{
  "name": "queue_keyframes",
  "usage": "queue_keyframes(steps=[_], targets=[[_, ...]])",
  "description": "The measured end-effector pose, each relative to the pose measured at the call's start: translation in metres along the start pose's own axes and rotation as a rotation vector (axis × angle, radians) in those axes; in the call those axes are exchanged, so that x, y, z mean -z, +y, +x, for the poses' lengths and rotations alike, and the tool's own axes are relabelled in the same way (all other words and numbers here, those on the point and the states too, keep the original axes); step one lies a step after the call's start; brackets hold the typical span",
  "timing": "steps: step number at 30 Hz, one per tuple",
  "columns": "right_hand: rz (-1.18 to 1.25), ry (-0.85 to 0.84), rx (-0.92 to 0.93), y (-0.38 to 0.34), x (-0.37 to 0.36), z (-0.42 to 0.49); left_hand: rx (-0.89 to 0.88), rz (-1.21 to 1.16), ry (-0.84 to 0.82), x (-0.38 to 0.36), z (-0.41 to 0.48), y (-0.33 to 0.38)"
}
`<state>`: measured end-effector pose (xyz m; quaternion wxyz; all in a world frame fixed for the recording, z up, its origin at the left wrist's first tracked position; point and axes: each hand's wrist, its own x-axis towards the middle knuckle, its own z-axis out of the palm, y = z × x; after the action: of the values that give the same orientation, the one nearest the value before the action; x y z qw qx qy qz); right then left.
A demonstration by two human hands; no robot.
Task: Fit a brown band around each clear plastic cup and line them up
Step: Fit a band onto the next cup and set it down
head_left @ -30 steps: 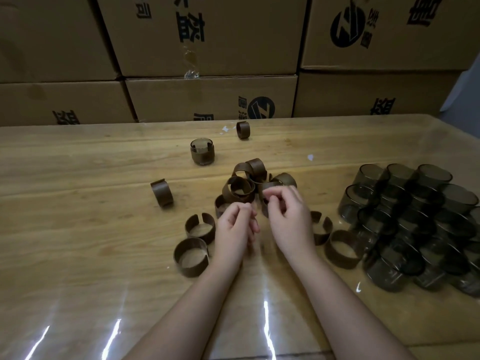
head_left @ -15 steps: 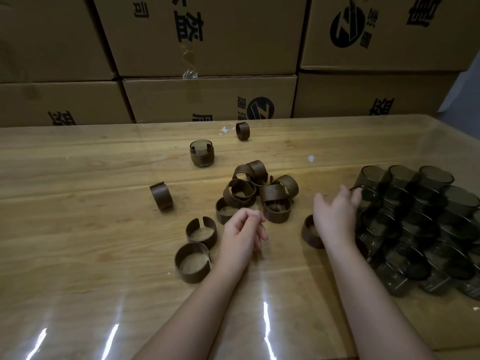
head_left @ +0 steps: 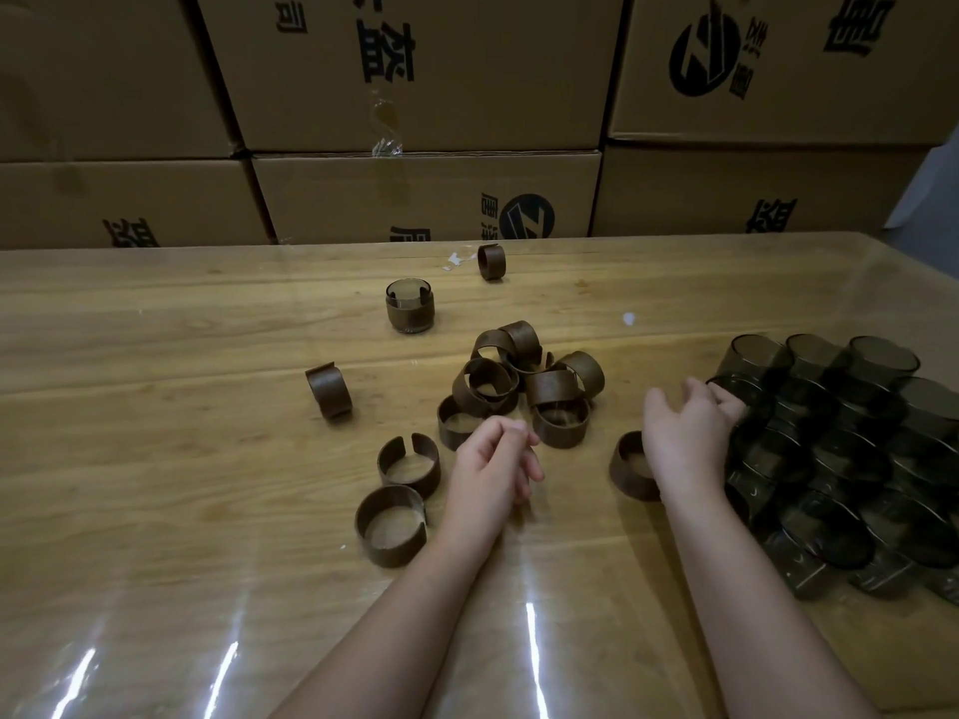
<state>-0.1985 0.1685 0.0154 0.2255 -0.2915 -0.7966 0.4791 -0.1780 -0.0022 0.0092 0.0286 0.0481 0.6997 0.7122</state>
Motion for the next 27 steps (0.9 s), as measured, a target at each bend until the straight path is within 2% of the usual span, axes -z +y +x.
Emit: queue_keyframes(steps=[4,9,14,18,22,27], targets=[[0.159,-0.065,0.028,-0.007,-0.006,-0.009,-0.008,0.053,-0.032,0.000,0.000,-0.004],[0.325,-0.061,0.239,-0.017,-0.013,-0.028,-0.020,0.044,-0.033,-0.001,0.002,-0.008],[0.461,-0.042,0.423,-0.016,-0.017,-0.042,-0.023,-0.072,-0.075,-0.001,0.002,-0.005],[0.699,-0.132,0.318,-0.021,-0.023,-0.053,0.012,-0.218,-0.067,0.002,0.002,-0.002],[0.770,-0.221,0.186,-0.019,-0.027,-0.053,-0.005,-0.252,-0.051,0.003,0.003,-0.006],[0.857,-0.296,0.134,-0.022,-0.024,-0.050,-0.019,-0.159,-0.049,0.004,0.003,-0.008]])
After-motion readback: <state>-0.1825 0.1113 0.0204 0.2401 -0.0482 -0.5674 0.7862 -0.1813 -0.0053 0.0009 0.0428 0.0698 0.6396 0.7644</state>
